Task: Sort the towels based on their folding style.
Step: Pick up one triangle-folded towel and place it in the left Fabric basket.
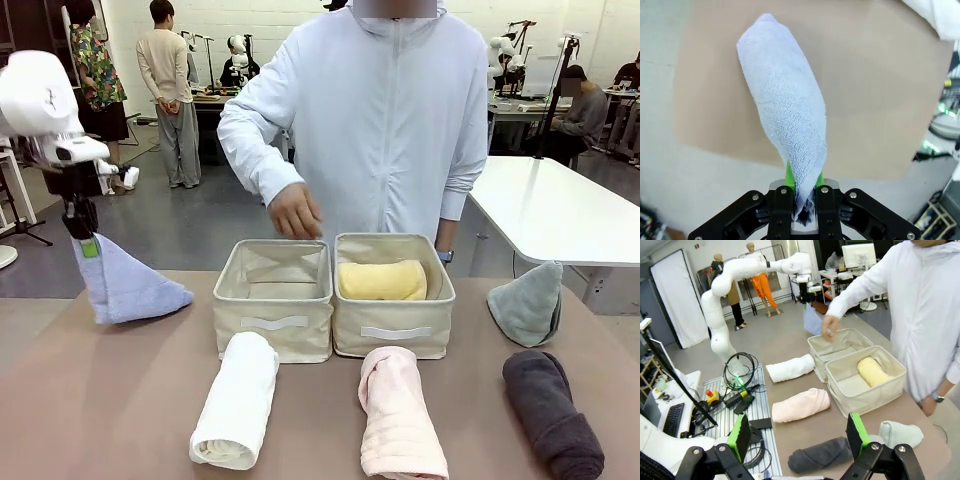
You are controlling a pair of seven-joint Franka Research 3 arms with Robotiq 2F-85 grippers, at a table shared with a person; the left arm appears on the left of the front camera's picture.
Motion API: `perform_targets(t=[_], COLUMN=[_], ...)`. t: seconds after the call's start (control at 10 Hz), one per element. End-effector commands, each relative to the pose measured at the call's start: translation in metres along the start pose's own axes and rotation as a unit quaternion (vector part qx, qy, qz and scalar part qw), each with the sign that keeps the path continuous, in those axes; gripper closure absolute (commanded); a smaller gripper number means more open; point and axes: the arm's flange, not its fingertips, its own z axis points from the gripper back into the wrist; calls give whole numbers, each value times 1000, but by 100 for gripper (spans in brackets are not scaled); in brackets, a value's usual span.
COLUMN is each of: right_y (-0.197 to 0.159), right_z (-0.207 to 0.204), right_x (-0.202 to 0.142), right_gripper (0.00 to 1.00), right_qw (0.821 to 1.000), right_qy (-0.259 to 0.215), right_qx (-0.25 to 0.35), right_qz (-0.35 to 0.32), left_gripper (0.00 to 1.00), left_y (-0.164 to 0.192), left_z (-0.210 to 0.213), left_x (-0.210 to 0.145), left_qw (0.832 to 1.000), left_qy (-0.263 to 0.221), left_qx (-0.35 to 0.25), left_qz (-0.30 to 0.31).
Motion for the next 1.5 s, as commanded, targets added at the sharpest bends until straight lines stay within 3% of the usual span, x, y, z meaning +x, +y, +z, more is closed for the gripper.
perform_targets(t=[0.0,0.3,0.5,0.6,1.1,1.2,1.4], right_y=[0,0,0,0,0,0,0], right_z=[2,2,2,2,2,2,2], right_x=[-2,-2,-2,-2,-2,-2,-2], right_gripper=[0,0,0,0,0,0,0], right_qw=[1000,1000,1000,1000,1000,1000,1000], right_qy=[1,1,1,1,1,1,1], right_qx=[3,3,3,3,3,3,3], right_qz=[7,7,7,7,7,7,7], left_gripper=[100,100,100,100,100,86,86], left_y=[-71,-139,-140,-162,-162,-160,-152], left_z=[96,183,186,202,202,198,206], left_x=[2,1,-16,-5,-5,-1,48], left_qw=[997,991,996,991,991,993,988], left_qy=[39,31,20,26,26,25,23], left_qx=[70,128,83,128,128,116,121], left_qz=[-21,-13,25,-17,-17,-15,-95])
